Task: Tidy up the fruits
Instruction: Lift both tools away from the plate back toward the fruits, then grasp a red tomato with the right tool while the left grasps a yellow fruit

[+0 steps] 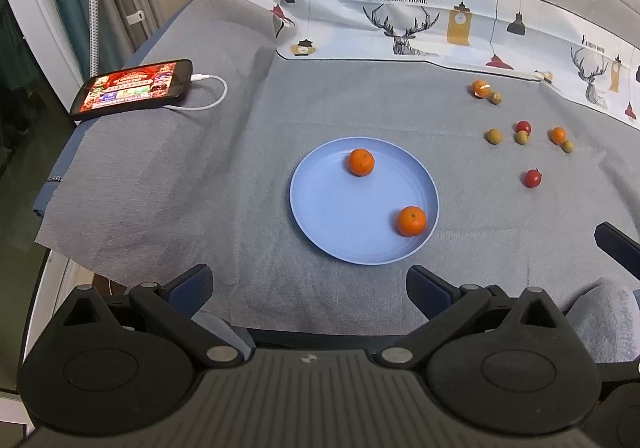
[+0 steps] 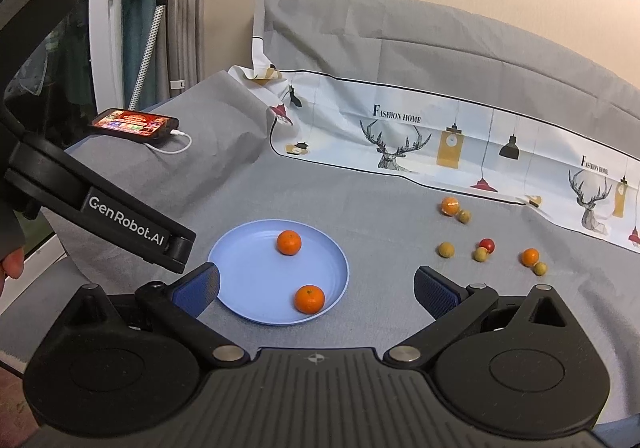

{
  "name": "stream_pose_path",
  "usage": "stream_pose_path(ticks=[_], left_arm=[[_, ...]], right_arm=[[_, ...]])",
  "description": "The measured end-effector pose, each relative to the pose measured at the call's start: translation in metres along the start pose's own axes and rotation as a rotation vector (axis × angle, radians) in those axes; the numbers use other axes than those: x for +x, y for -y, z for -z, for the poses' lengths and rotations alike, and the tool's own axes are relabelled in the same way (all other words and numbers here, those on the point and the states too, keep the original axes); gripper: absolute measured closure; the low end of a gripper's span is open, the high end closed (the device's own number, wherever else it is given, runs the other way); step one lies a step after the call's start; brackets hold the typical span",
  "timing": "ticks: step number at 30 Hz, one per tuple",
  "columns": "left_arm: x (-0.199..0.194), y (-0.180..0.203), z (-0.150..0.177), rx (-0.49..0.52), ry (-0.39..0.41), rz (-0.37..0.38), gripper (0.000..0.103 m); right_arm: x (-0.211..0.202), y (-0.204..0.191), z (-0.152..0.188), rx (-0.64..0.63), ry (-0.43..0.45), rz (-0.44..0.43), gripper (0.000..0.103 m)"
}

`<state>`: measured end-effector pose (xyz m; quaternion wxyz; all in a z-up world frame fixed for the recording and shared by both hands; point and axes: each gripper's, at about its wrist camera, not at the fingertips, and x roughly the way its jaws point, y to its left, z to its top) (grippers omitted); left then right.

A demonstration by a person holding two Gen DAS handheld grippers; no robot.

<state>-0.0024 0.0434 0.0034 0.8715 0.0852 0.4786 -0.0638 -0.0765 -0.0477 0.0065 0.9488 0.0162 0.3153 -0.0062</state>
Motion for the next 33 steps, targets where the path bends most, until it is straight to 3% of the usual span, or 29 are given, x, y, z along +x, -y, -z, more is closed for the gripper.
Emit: stream_pose_path(ticks=[9, 33], left_arm=[[0.019, 0.019, -0.016, 0.029, -0.046, -0.011, 0.0], [0.089, 0.109, -0.075, 0.15, -0.151, -0.04, 0.0]], right_arm=[[0.021, 0.022, 0.007, 0.095, -0.032, 0.024, 0.001], [0.114, 0.157, 0.045, 0.501, -0.255, 0.138, 0.001]])
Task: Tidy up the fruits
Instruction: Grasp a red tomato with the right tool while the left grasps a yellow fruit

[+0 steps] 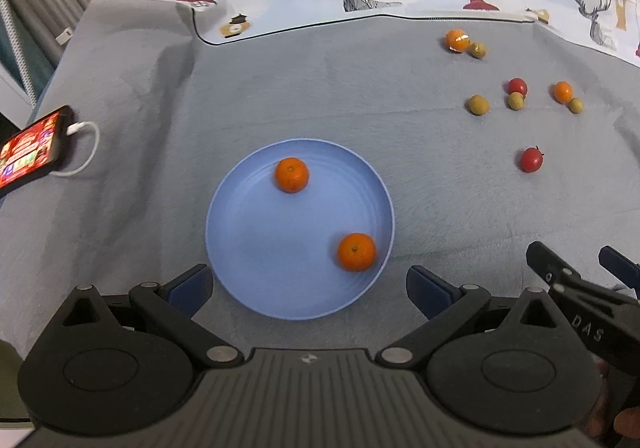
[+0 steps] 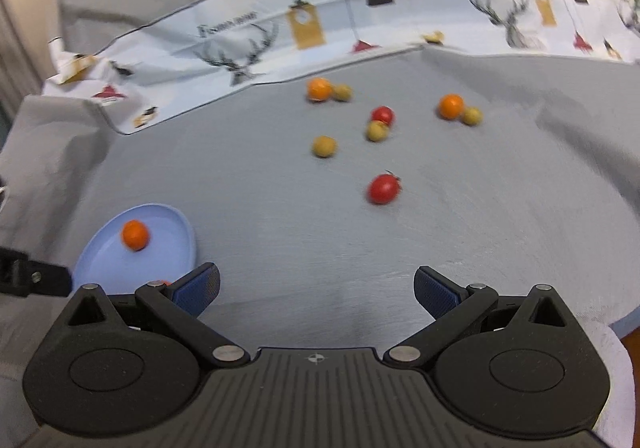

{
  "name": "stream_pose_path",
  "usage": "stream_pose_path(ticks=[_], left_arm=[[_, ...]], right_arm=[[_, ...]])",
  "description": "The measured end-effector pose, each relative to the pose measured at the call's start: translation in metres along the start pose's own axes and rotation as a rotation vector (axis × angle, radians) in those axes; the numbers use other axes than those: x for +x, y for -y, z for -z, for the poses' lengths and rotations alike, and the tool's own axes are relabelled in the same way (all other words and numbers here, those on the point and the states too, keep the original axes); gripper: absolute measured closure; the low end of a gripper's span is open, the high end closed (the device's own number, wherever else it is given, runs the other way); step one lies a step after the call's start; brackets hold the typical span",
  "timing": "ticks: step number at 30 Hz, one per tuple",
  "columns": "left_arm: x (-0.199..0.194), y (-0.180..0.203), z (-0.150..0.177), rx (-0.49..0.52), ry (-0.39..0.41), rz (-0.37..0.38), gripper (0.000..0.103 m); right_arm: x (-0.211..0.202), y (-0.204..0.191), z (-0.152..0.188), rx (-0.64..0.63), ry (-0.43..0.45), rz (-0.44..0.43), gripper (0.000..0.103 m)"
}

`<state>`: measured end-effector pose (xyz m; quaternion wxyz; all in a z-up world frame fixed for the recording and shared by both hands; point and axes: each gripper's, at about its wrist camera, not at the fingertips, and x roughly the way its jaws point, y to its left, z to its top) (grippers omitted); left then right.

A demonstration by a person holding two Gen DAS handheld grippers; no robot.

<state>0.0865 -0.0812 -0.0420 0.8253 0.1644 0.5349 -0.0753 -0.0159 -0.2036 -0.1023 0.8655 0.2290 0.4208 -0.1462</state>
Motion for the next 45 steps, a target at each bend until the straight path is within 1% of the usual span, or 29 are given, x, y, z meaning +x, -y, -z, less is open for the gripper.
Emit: stream_pose_path(ticks=[16, 21, 24, 26, 35, 45], left_arm=[[0.05, 0.044, -0.051, 0.044, -0.048, -0.026, 0.0], [0.069, 0.06, -0.071, 0.055, -0.057, -0.034, 0.0], [0.078, 0.069, -0.082, 0.063, -0.06, -0.034, 0.0], [0.086, 0.075, -0.089, 0.067, -0.064, -0.034, 0.0], [0.11, 0.094, -0.107, 0.081, -0.086, -0.03, 0.0], [0.126, 0.09, -0.11, 0.071, -0.109, -0.038, 0.0]], right_arm=[[0.075, 0.046, -0.025, 0.065, -0.07, 0.051, 0.001], [0.109, 0.06, -0.03, 0.081, -0.101, 0.078, 0.001], [0.128, 0.073, -0.033, 0.123, -0.127, 0.09, 0.0], [0.132, 0.076, -0.036, 0.12, -0.101, 0.096, 0.0], [0.15, 0.081, -0.043, 0.039, -0.042, 0.147, 0.0], [0.158, 0.076, -0.043, -0.023, -0.01, 0.186, 0.0]])
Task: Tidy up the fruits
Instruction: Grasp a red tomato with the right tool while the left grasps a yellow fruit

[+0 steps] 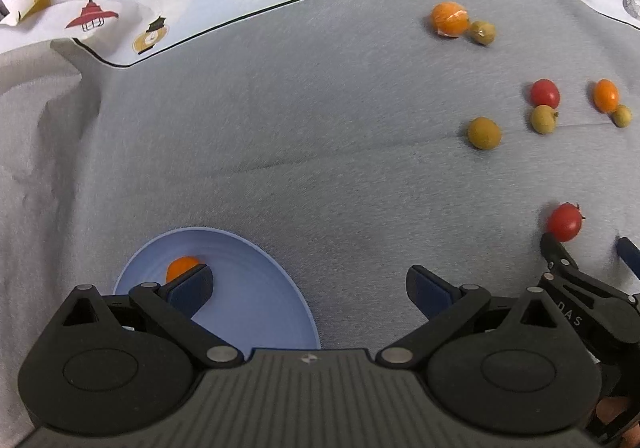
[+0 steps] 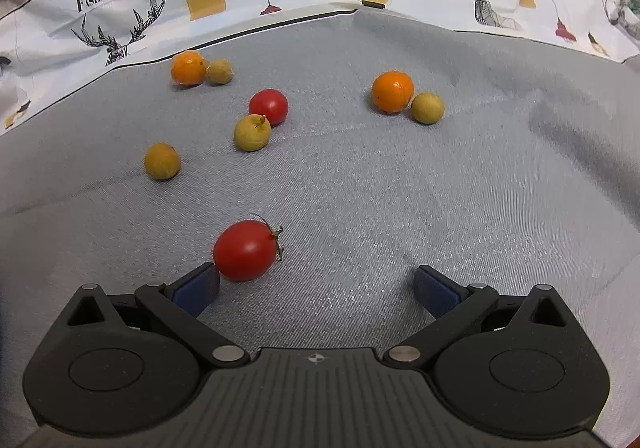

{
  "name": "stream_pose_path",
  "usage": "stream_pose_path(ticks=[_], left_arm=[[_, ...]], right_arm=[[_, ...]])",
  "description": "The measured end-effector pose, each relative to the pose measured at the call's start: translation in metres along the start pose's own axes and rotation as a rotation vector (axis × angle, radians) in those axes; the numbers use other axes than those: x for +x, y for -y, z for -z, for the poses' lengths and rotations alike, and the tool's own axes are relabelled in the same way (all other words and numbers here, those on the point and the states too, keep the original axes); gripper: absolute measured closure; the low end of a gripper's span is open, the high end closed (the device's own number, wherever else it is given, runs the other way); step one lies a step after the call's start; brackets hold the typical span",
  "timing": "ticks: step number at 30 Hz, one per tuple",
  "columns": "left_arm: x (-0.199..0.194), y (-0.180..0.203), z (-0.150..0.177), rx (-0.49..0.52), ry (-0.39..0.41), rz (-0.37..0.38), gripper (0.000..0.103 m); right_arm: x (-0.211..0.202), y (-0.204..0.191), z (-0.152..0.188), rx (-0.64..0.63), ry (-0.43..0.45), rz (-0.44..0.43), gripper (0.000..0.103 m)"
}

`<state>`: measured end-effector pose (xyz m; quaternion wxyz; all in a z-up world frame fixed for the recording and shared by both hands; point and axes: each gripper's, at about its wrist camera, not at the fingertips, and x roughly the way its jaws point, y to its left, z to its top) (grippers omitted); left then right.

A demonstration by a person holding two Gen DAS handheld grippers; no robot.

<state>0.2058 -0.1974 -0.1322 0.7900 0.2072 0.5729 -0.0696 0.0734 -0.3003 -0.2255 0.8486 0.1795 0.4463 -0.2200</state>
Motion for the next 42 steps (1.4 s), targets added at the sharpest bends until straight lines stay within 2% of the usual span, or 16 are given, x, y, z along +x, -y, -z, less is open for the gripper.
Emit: stream_pose_path(ticks=[10, 14, 19, 24, 26, 27, 28, 29, 30, 31, 32, 36, 42], left_arm=[[0.011, 0.005, -0.009, 0.005, 0.004, 0.009, 0.0], [0.022, 0.028, -0.026, 0.044, 0.028, 0.044, 0.0], [0.043, 0.059, -0.053, 0.068, 0.041, 0.14, 0.0], [0.074, 0.083, -0.074, 0.102, 0.03, 0.147, 0.0], [0.076, 0.081, -0.081, 0.076, 0.033, 0.194, 0.0], [0.076, 0.082, -0.084, 0.075, 0.026, 0.203, 0.0], [0.075, 0.083, -0.087, 0.079, 0.035, 0.213, 0.003], [0.073, 0.084, -0.087, 0.089, 0.055, 0.227, 0.018], [0.07, 0.086, -0.086, 0.106, 0.059, 0.248, 0.028], [0.065, 0.087, -0.085, 0.119, 0.063, 0.272, 0.05], [0.06, 0.089, -0.083, 0.143, 0.068, 0.283, 0.072], [0.047, 0.095, -0.072, 0.203, 0.129, 0.272, 0.073], [0.016, 0.084, -0.048, 0.213, 0.183, 0.257, 0.073]], right_arm=[[0.005, 0.006, -0.001, -0.005, 0.057, 0.037, 0.0], [0.01, 0.024, -0.003, 0.025, 0.098, 0.093, 0.0], [0.015, 0.04, -0.004, 0.062, 0.126, 0.155, 0.001], [0.017, 0.043, -0.004, 0.063, 0.138, 0.175, 0.001], [0.015, 0.042, -0.004, 0.063, 0.139, 0.159, 0.008], [0.013, 0.039, -0.004, 0.052, 0.145, 0.152, 0.017], [0.011, 0.037, -0.002, 0.034, 0.155, 0.142, 0.032], [0.009, 0.033, -0.002, 0.012, 0.169, 0.13, 0.042], [0.008, 0.029, -0.002, -0.011, 0.182, 0.109, 0.063], [0.007, 0.026, -0.002, -0.024, 0.188, 0.099, 0.069], [0.007, 0.023, -0.002, -0.034, 0.193, 0.106, 0.069], [0.004, 0.027, -0.004, 0.0, 0.206, 0.087, 0.069], [-0.004, 0.028, -0.003, 0.008, 0.247, 0.092, 0.069]])
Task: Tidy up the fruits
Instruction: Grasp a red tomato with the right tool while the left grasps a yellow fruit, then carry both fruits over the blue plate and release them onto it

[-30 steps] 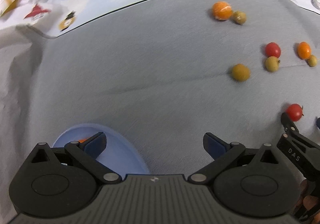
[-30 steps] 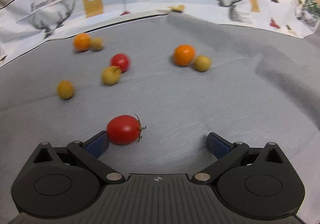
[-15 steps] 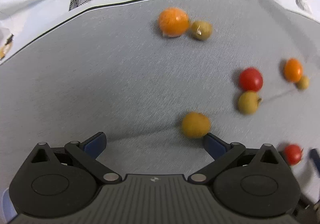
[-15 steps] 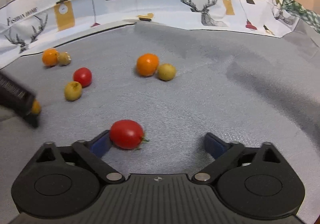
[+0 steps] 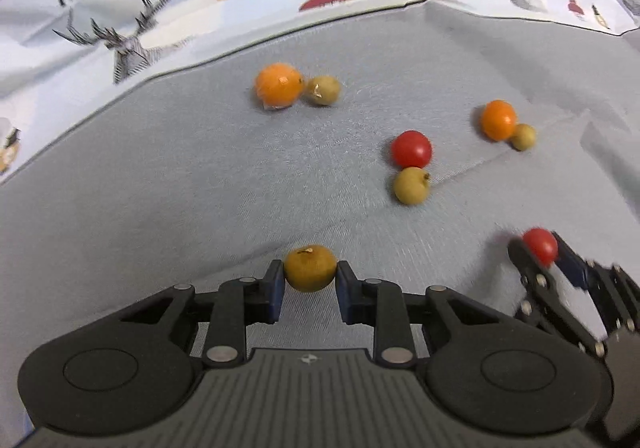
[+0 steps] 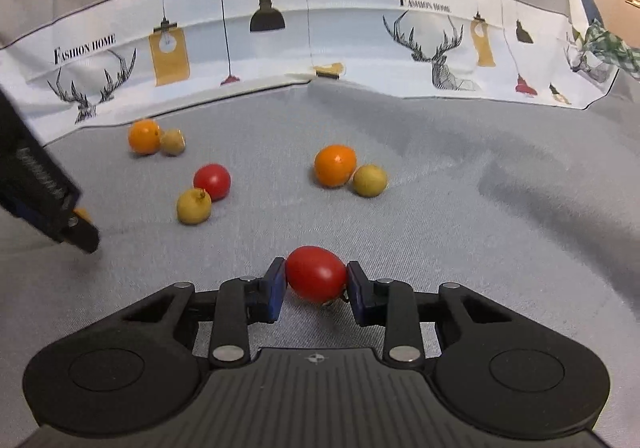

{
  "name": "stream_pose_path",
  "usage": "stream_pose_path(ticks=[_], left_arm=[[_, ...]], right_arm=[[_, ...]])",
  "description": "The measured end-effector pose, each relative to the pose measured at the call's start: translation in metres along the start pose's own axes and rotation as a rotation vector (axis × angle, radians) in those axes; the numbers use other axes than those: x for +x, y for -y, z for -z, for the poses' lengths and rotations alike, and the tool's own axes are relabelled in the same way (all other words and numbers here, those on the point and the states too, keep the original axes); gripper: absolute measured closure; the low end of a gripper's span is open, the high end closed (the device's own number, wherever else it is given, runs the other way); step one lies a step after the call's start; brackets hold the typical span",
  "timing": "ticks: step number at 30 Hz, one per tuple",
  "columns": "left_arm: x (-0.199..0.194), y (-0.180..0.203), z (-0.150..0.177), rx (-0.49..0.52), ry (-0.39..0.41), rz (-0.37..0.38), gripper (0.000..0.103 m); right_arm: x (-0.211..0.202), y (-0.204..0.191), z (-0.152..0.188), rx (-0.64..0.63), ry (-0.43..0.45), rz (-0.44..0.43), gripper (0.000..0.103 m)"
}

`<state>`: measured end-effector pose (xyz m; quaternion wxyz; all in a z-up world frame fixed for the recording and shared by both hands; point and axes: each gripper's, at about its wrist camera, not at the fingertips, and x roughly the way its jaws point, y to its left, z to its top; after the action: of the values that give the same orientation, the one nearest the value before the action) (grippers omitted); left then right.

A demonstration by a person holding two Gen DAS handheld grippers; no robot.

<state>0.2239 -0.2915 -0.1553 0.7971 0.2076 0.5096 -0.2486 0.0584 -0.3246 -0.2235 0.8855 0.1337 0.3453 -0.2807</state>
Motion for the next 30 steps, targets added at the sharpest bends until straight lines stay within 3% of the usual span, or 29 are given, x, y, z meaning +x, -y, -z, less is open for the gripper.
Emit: stream_pose_path(ticks=[5, 9, 13, 21, 30], left_arm=[[-0.056, -0.017, 0.028, -0.028, 0.058, -0.023, 0.073], [-0.098, -0.035, 0.056, -0.066, 0.07, -0.065, 0.073], [-0.14, -0.057, 0.088, -0.111, 0.082, -0.107, 0.073], [-0.218, -0.092, 0.157, -0.198, 0.129, -0.132, 0.073], [-0.27, -0.124, 0.228, -0.29, 0.175, -0.107, 0.073]], right_arm=[[-0.022, 0.004, -0.004, 0.004, 0.013, 0.014, 0.07], [-0.064, -0.001, -0.012, 0.001, 0.056, -0.024, 0.069], [-0.116, -0.015, -0.013, -0.014, 0.066, -0.117, 0.069], [-0.203, -0.052, -0.006, 0.052, -0.037, -0.384, 0.069], [-0.264, -0.1, -0.006, -0.032, -0.077, -0.472, 0.069]])
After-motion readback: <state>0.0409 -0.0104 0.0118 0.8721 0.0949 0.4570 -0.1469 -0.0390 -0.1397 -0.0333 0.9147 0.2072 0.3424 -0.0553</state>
